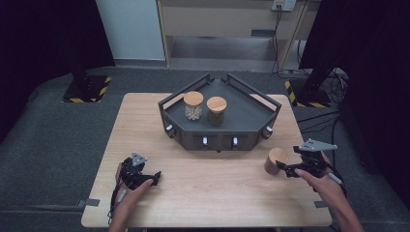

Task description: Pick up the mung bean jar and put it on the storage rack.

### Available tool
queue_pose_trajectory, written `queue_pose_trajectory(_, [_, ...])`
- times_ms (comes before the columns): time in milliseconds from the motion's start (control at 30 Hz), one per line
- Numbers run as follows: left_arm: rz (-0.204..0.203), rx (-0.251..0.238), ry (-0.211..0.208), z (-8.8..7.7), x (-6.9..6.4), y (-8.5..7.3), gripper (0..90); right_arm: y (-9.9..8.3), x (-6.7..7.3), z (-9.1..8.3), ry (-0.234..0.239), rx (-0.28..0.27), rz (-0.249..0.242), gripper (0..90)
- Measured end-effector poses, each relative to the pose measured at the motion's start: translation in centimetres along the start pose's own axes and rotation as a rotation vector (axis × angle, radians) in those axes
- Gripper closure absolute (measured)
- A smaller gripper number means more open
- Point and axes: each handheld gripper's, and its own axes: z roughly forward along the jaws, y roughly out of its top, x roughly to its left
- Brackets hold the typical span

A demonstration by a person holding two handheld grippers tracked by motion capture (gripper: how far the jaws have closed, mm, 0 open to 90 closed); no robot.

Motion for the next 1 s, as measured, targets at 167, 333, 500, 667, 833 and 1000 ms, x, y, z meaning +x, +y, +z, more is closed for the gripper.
queue_pose_trajectory(167, [0.000,0.000,0.000,0.0,0.0,0.0,0.0,-0.5,0.1,0.2,-0.003,0.010,0.002,3.6])
queue_pose_trajectory(333, [0.000,0.000,0.000,0.0,0.0,0.0,0.0,-1.1,0.1,0.3,-0.004,0.016,0.005,3.6])
queue_pose_trajectory(500, [0.000,0.000,0.000,0.0,0.0,0.0,0.0,-1.8,0.1,0.4,-0.005,0.023,0.020,3.6])
queue_pose_trajectory(667, [0.000,0.000,0.000,0.0,0.0,0.0,0.0,-2.5,0.0,0.7,-0.004,0.038,0.025,3.6])
queue_pose_trajectory(833, [0.000,0.001,0.000,0.0,0.0,0.0,0.0,-2.9,0.1,0.9,-0.004,0.048,0.032,3.6])
queue_pose_trajectory(1000, [0.000,0.000,0.000,0.0,0.0,0.0,0.0,-3.3,0.1,1.1,0.001,0.053,0.040,3.6])
